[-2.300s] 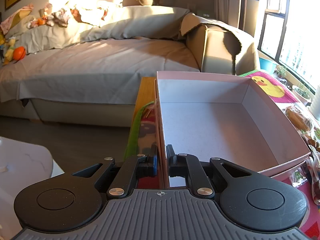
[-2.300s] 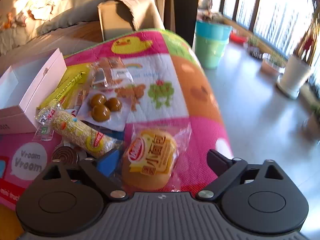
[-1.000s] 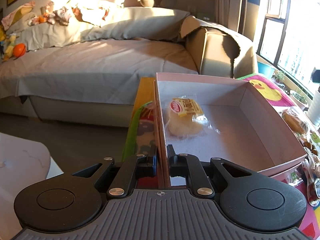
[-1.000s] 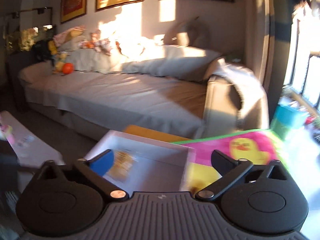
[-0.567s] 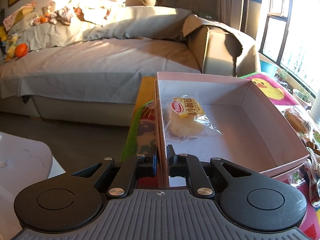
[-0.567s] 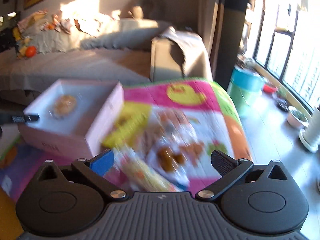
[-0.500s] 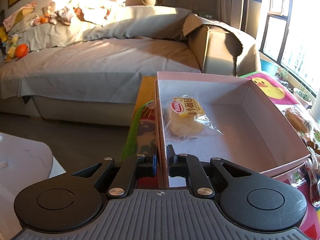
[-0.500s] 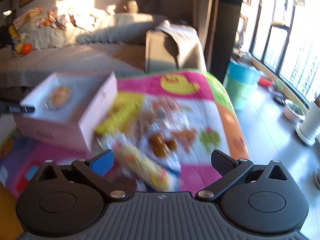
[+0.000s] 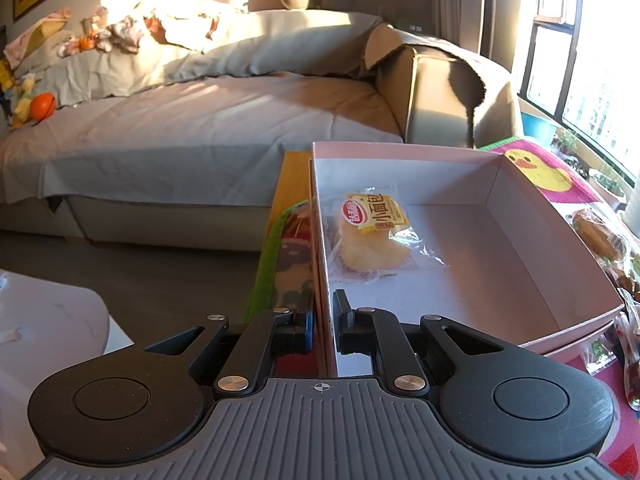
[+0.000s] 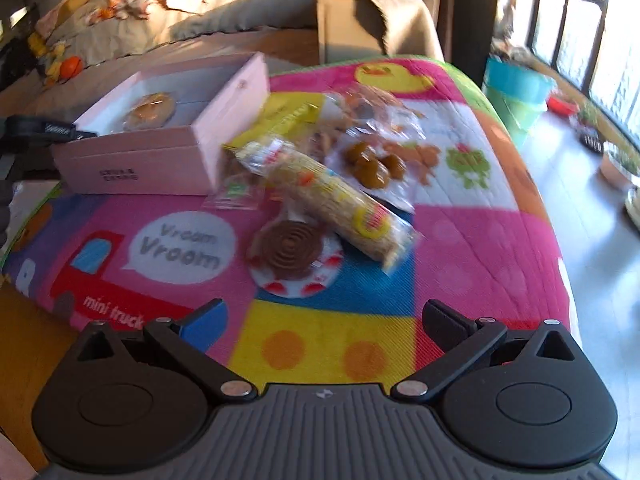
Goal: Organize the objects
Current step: 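Move the right gripper back over the snacks toward the spiral lollipop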
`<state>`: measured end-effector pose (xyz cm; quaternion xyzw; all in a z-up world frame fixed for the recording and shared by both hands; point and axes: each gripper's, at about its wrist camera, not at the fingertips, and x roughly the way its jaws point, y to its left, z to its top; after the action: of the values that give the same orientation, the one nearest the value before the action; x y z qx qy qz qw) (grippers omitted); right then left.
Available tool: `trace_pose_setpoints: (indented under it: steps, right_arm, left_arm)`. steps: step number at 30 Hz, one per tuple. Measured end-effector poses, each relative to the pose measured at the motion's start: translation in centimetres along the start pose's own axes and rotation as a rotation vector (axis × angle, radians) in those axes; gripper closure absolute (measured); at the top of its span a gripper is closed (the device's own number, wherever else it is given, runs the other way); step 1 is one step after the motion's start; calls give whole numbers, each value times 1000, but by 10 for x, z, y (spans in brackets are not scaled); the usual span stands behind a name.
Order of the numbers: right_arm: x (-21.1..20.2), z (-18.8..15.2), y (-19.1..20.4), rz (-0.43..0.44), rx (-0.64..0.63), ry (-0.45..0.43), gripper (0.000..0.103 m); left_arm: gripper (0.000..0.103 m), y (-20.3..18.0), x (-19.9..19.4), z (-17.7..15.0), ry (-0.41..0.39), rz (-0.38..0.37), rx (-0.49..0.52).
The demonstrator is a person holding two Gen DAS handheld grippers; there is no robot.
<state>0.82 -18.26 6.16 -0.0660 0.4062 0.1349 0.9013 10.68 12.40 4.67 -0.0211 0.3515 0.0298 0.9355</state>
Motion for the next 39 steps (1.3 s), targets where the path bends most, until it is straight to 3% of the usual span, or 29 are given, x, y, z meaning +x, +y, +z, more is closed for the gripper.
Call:
trace_pose_setpoints:
  steps: [8, 13, 18, 22, 26, 29, 33, 34, 37, 39]
  right_arm:
    - [-6, 9, 27, 48, -109, -73, 1]
    - [9, 29, 29, -41, -152, -149, 7]
    - [37, 51, -2, -60, -106, -116, 7]
    - [49, 55, -34, 4, 53, -45, 7]
    - [35, 41, -40, 162, 166, 10, 9]
    - [11, 33, -25, 275, 112, 4, 9]
    - [-11, 28, 3, 143, -46, -69, 10]
    - [-12, 28, 7, 130, -59, -75, 15]
    - [-9, 26, 19, 154, -104, -69, 30]
    - [-3, 25, 29, 156, -154, -67, 30]
  left_arm:
    - [91, 0, 0, 0, 2, 0, 0]
    - [91, -1, 1, 0, 5, 4, 7]
    - [91, -1, 1, 0, 5, 4, 7]
    - [91, -1, 1, 0, 5, 4, 6]
    - [91, -1, 1, 0, 5, 4, 7]
    - [91, -1, 1, 0, 5, 5, 6]
    - [91, -1, 1, 0, 5, 5, 6]
    - [91, -1, 1, 0, 5, 4, 6]
    - [91, 0, 1, -1, 6, 2, 5]
    - [91, 0, 1, -1, 6, 3, 5]
